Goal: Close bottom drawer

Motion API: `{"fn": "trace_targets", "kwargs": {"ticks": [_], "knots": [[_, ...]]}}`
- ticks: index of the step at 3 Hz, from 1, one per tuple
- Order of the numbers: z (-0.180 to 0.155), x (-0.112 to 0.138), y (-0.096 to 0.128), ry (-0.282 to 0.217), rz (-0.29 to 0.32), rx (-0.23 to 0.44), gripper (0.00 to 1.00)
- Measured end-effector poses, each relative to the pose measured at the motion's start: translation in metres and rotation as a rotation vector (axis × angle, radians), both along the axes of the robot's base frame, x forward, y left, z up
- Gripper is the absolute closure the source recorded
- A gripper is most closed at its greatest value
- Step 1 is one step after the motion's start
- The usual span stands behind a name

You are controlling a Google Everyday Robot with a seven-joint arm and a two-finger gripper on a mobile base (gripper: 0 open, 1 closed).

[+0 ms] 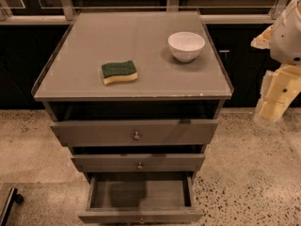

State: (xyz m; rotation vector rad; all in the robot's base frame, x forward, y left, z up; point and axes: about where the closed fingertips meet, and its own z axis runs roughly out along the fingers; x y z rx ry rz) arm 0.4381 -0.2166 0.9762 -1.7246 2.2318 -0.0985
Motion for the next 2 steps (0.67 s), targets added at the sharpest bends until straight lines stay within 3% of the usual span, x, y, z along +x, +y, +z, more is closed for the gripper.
{"fn": "trace_targets", "kwargs": {"ticks": [2], "knots": [[-0.012,-0.004,-0.004,-0.022,-0.001,0.018,0.00]]}}
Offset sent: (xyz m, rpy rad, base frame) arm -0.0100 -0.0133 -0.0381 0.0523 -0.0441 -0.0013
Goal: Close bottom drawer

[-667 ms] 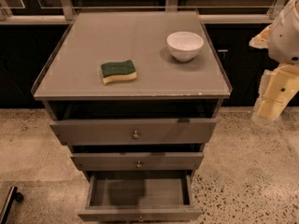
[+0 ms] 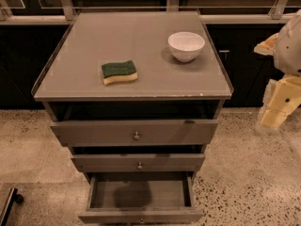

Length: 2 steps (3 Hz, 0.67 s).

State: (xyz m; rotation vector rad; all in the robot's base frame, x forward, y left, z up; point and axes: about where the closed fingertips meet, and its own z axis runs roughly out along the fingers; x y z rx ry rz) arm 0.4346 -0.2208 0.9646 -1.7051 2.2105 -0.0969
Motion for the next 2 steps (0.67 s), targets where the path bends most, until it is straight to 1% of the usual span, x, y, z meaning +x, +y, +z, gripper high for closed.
{"fn": "trace_targets", "kwargs": {"ticks": [1,2], "knots": [[-0.047,-0.018,-0.007,-0.009,0.018,0.087,0.00],[-0.127,-0.043,-0.011,0.005,0.004,0.246,0.00]]}}
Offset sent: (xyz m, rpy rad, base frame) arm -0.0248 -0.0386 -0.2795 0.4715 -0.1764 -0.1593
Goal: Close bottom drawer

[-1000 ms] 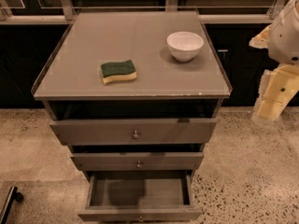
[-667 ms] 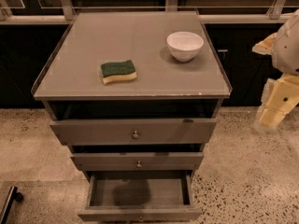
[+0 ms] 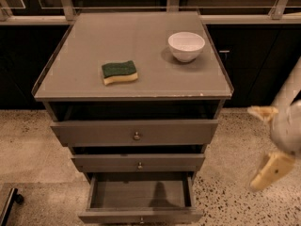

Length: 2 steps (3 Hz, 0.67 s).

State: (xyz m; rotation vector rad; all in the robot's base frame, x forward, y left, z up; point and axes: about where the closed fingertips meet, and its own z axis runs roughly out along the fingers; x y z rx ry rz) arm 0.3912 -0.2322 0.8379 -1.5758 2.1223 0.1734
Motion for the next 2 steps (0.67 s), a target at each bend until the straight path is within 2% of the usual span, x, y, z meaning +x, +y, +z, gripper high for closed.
{"fn": "trace_targets", "kwargs": {"ticks": [1,2], "knots": [[-0.099,-0.018,0.010,0.053,-0.036,0.148,0.00],[-0.186,-0.018,0.025,0.091,-0.074,0.220,0.00]]}}
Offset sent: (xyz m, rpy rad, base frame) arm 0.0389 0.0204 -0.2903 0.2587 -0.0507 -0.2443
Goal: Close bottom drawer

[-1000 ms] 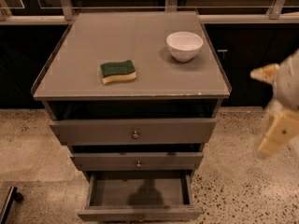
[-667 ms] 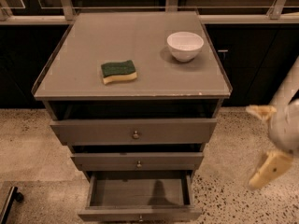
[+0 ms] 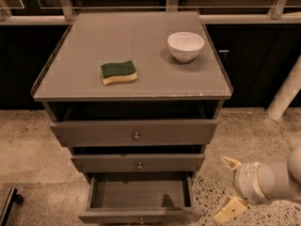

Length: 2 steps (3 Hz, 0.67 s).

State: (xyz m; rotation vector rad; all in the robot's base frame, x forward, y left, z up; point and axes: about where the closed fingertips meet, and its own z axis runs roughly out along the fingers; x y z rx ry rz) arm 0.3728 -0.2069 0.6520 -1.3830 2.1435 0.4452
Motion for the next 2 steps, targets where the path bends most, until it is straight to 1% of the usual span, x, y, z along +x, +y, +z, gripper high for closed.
{"fn": "trace_targets", "kwargs": {"ticks": [1,2], "knots": [[-0.066,0.022,0.010,0.004,-0.059,0.023,0.00],[-0.070,0.039,0.002,-0.047,-0.109,0.012,0.00]]}}
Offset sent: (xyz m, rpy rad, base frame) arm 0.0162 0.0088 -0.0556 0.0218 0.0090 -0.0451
